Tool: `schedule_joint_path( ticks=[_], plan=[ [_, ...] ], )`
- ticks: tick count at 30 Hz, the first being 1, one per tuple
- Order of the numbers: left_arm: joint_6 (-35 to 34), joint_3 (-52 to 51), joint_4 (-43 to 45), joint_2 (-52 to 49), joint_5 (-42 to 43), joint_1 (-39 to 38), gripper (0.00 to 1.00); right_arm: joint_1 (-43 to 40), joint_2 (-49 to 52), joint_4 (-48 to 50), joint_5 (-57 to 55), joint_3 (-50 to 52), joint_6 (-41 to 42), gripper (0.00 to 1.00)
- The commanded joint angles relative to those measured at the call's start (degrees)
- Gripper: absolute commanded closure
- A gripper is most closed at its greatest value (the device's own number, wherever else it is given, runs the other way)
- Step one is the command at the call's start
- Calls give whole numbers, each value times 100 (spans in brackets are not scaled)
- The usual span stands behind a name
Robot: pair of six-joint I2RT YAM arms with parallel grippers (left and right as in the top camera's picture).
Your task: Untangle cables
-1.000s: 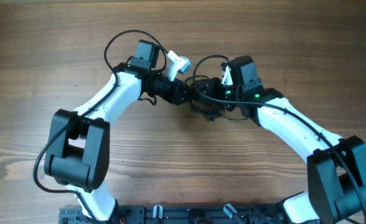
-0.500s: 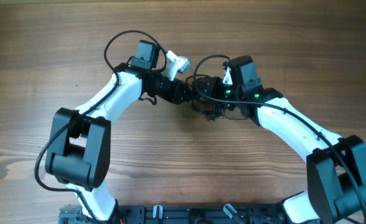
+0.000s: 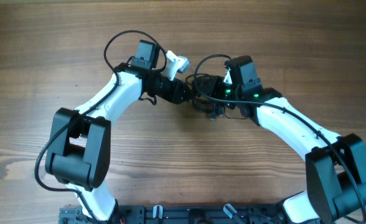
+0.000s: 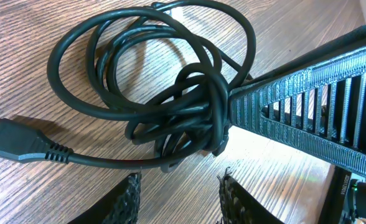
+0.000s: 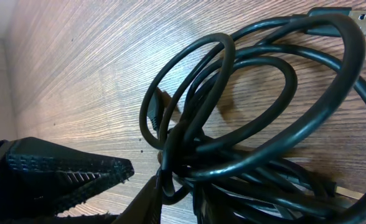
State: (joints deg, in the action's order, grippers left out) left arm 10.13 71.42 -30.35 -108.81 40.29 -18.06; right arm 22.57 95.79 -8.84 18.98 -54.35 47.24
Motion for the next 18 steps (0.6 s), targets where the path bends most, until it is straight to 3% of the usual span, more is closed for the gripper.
schedule_joint_path(
  ticks=[1,8,13,17,18],
  plan=[
    [-37,-11,20,-87,-35,0,57,-2,153,17,-291,46,111,79],
    [-76,-11,44,-87,-90,0,58,-2,153,177,-293,46,240,74],
    [-1290,-11,234,-87,-1366,0,58,-2,153,216,-297,46,245,75],
    [-1679,-15,396,-87,-1552,0,58,7,153,201,-380,46,243,75],
    [-2050,-17,573,-87,-1550,-4,53,9,153,199,-378,46,240,75]
  ],
)
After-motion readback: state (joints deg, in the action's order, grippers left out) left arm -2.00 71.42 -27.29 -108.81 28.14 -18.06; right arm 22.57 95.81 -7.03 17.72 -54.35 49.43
